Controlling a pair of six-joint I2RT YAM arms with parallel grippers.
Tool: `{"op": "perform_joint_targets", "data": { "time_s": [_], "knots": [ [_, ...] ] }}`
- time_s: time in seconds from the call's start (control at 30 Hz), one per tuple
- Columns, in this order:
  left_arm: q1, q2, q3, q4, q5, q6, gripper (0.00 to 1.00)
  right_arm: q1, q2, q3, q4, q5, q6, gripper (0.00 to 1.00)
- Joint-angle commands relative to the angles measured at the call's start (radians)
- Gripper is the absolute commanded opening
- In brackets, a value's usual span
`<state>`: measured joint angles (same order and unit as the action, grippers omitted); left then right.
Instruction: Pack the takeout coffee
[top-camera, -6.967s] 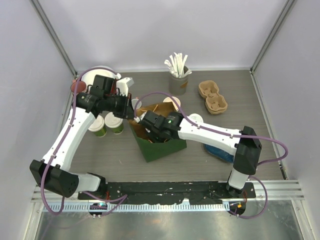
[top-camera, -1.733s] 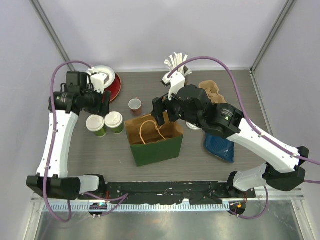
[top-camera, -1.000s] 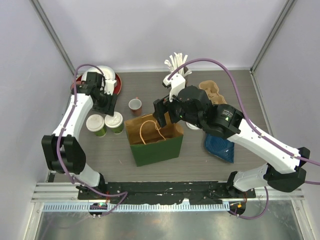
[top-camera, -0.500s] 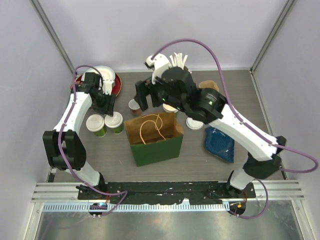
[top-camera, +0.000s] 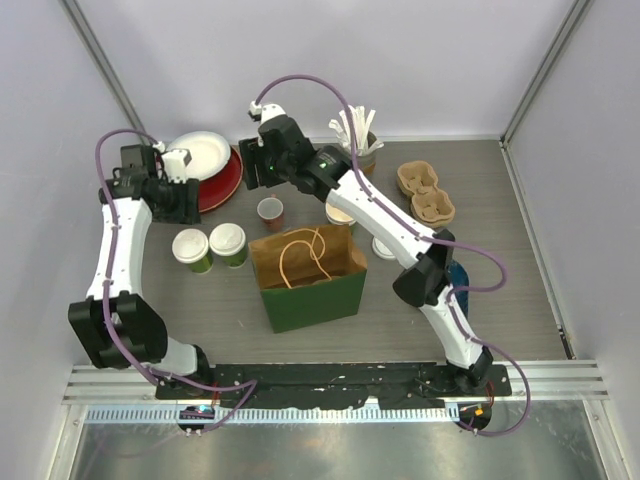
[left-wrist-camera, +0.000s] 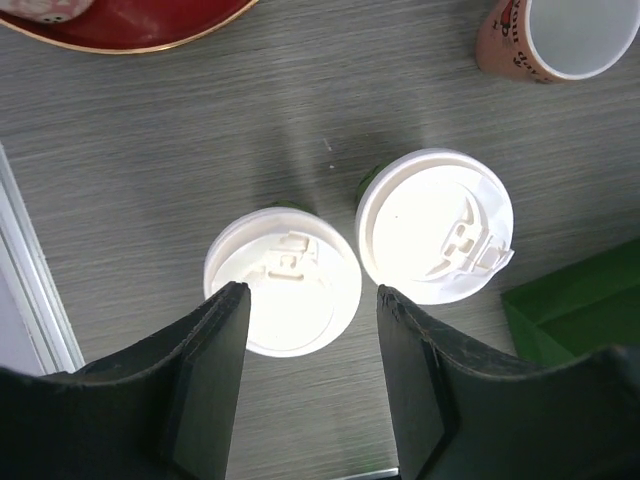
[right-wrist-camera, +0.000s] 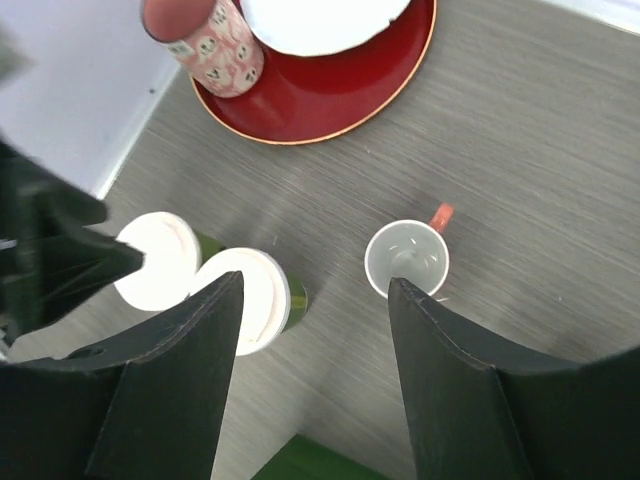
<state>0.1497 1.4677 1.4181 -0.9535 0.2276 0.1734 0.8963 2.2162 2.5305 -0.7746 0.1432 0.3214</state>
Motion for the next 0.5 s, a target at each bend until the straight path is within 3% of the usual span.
{"op": "perform_joint_targets", "data": {
  "time_s": [0.0, 0.13, 0.47],
  "knots": [
    [0.03, -0.04, -0.036, 0.027, 0.061, 0.025, 0.58, 0.015, 0.046, 0.099, 0.086, -0.025, 0.019, 0.64],
    [0.015, -0.049, -0.07, 0.03, 0.18, 0.021, 0.61, 0.013, 0.051, 0.081, 0.083, -0.053, 0.027, 0.64],
    [-0.078, 0.106, -0.002, 0.059, 0.09, 0.0, 0.62, 0.013, -0.055, -0.042, 0.084, -0.028, -0.013, 0.64]
  ]
}}
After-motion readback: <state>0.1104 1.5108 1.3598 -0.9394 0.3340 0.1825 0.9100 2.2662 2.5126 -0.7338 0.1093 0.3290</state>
